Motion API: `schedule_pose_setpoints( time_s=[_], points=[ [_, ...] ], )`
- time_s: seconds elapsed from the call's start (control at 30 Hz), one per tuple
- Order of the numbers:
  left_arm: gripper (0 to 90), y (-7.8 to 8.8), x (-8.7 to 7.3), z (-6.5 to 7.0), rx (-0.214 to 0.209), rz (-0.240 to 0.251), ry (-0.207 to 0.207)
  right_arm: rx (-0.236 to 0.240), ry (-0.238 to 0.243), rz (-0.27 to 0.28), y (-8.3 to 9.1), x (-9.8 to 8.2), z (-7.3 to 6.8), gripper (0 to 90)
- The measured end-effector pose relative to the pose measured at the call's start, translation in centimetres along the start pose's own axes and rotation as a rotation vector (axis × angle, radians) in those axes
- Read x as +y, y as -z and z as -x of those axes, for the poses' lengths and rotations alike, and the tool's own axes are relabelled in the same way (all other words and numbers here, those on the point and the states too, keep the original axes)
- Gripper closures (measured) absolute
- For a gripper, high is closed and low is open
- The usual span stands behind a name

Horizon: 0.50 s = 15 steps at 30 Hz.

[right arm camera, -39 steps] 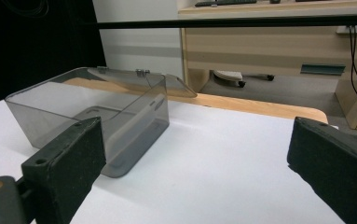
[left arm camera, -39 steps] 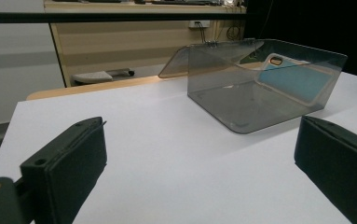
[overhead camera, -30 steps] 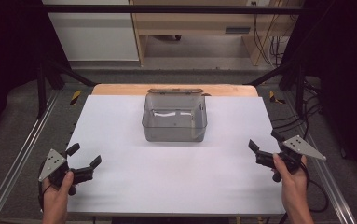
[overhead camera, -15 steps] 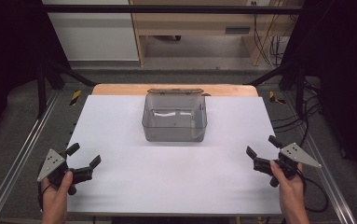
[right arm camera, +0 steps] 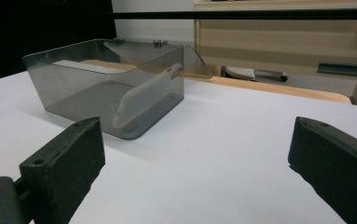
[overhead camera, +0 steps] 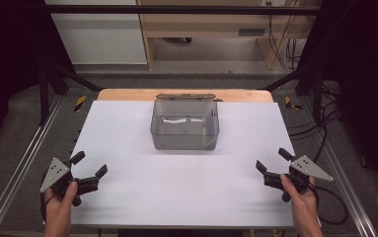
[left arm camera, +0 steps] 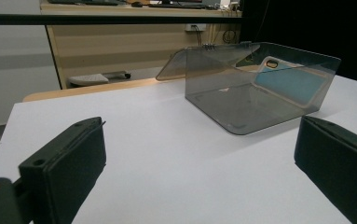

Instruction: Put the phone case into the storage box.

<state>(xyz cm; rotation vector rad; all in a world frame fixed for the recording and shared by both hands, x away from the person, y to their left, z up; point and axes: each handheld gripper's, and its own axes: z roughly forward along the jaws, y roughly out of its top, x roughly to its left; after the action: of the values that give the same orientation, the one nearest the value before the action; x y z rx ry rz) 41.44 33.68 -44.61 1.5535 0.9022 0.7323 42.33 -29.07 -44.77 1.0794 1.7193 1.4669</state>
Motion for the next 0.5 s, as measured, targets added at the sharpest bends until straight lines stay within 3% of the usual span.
schedule_pose_setpoints(
  time_s=[0.5],
  points=[
    [2.3, -0.2, 0.0, 0.4, -0.018, 0.001, -0.010, 0.066, 0.051, -0.005, -1.0, -0.7, -2.0, 3.9]
  ],
)
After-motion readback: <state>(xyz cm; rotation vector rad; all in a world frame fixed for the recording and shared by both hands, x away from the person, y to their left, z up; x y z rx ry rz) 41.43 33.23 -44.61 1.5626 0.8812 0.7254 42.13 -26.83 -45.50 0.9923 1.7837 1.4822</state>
